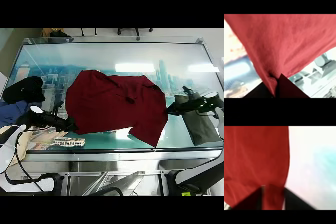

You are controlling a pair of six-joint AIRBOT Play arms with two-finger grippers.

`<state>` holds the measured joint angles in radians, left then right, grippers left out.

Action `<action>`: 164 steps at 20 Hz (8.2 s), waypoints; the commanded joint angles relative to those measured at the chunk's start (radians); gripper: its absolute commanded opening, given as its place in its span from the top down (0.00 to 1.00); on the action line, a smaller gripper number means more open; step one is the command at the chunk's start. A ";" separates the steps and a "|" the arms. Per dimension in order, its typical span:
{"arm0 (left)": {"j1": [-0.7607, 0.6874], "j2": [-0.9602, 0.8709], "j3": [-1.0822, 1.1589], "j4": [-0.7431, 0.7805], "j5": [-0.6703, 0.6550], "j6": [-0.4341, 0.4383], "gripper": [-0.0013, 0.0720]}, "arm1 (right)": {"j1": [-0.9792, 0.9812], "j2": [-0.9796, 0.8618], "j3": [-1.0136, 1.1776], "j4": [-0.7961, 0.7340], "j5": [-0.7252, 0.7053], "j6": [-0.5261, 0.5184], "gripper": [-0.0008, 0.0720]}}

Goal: Fold the shirts.

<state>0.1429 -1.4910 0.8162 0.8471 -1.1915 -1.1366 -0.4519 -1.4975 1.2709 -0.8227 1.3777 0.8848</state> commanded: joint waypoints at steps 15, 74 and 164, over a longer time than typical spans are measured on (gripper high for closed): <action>0.243 0.547 1.381 -0.471 -0.112 0.037 0.96 | 0.061 0.786 0.588 0.605 -0.440 -0.182 0.96; -0.003 -0.417 1.070 0.380 -0.362 -0.150 0.17 | 0.037 -0.003 0.464 -0.107 -0.034 0.187 0.66; -0.078 -0.438 1.229 0.223 -0.304 -0.248 0.23 | 0.111 -0.025 -0.024 0.191 -0.348 -0.093 0.04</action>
<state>0.0776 -1.9385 2.0251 1.0946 -1.4860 -1.3712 -0.3660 -1.4780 1.2484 -0.6022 1.0275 0.7914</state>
